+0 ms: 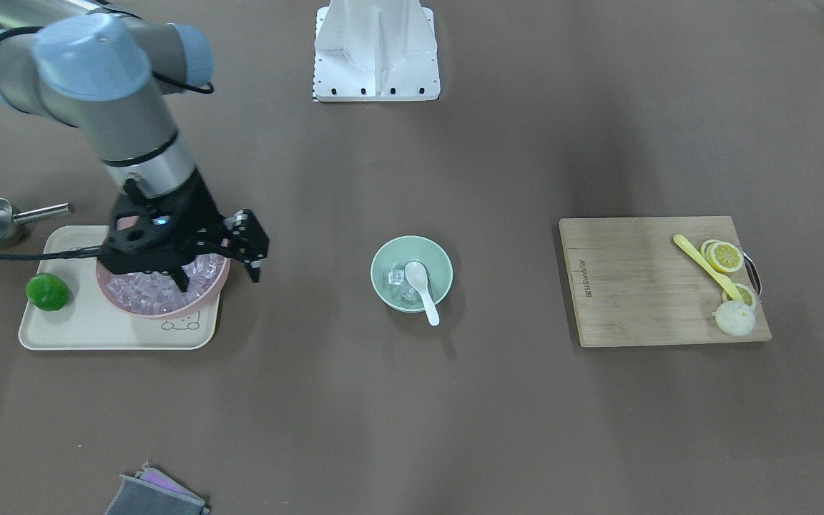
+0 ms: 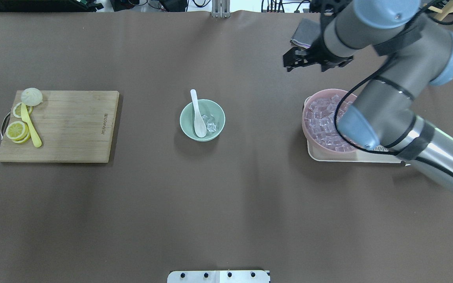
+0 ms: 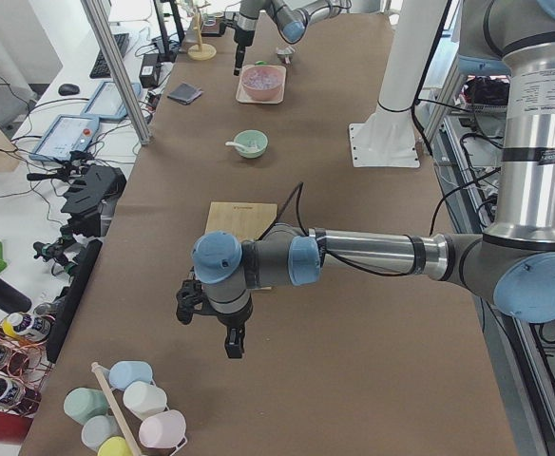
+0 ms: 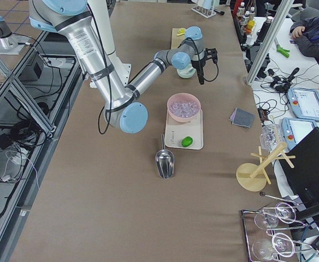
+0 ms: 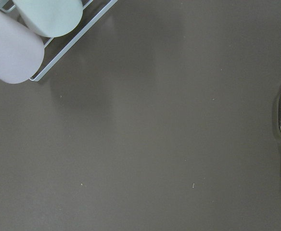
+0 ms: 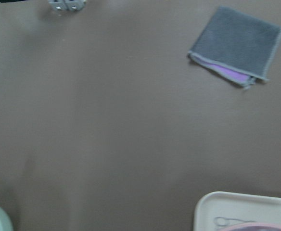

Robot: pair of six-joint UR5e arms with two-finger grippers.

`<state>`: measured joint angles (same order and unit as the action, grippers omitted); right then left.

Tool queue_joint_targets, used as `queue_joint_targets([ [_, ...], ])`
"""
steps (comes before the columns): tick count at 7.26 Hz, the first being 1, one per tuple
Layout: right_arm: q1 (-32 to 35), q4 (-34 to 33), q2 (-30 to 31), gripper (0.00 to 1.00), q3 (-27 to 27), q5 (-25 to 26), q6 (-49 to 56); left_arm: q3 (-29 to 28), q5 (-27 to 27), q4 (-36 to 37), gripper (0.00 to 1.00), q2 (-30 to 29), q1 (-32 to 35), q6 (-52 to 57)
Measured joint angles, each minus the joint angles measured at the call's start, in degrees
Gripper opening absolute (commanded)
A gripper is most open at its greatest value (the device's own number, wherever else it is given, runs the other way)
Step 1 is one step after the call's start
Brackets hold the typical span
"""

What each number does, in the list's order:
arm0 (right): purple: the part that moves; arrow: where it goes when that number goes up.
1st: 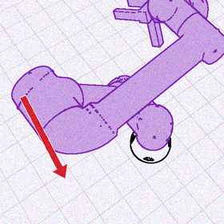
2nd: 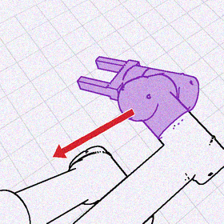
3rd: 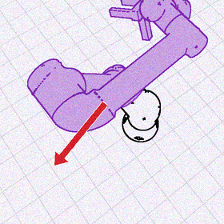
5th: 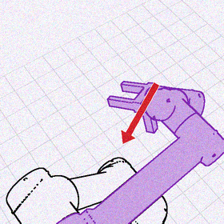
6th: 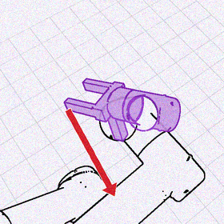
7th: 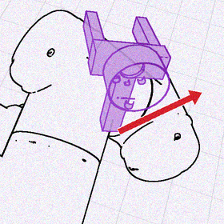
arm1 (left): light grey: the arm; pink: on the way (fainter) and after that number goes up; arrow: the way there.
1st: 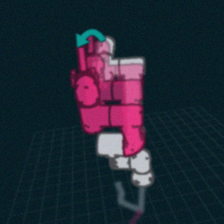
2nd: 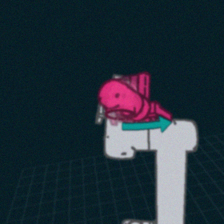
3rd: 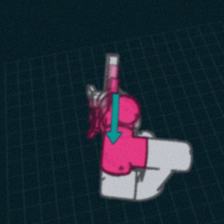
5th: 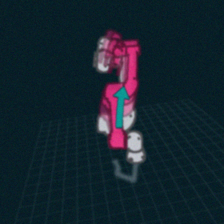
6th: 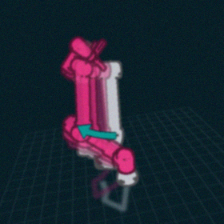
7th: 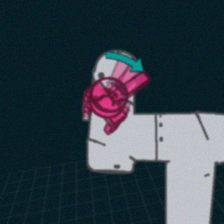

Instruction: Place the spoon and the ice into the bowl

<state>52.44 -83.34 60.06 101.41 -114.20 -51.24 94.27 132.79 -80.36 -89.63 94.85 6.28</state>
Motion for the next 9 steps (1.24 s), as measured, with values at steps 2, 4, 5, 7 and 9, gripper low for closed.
queue_joint_targets([
  [2, 7.7, -5.2, 9.5, 1.00, 5.4, -3.2, 15.2, 0.7, 0.0, -0.2, 0.98, 0.4, 0.0, -0.3],
  [4, 15.2, -6.4, 21.4, 1.00, 9.3, -4.8, 30.2, 0.9, 0.0, -0.3, 0.98, 0.5, 0.0, -0.2],
  [5, 19.8, -6.4, 27.1, 1.00, 10.2, -6.5, 37.7, 0.9, 0.0, -0.3, 0.98, 0.5, 0.0, -0.2],
  [7, 28.2, -5.8, 37.9, 1.00, 11.1, -10.4, 49.4, 1.2, -0.1, -0.3, 0.98, 0.9, 0.0, -0.2],
  [9, 32.7, -3.9, 46.9, 1.00, 11.0, -12.5, 52.8, 2.6, -0.1, -0.3, 0.98, 2.7, 0.0, -0.2],
])
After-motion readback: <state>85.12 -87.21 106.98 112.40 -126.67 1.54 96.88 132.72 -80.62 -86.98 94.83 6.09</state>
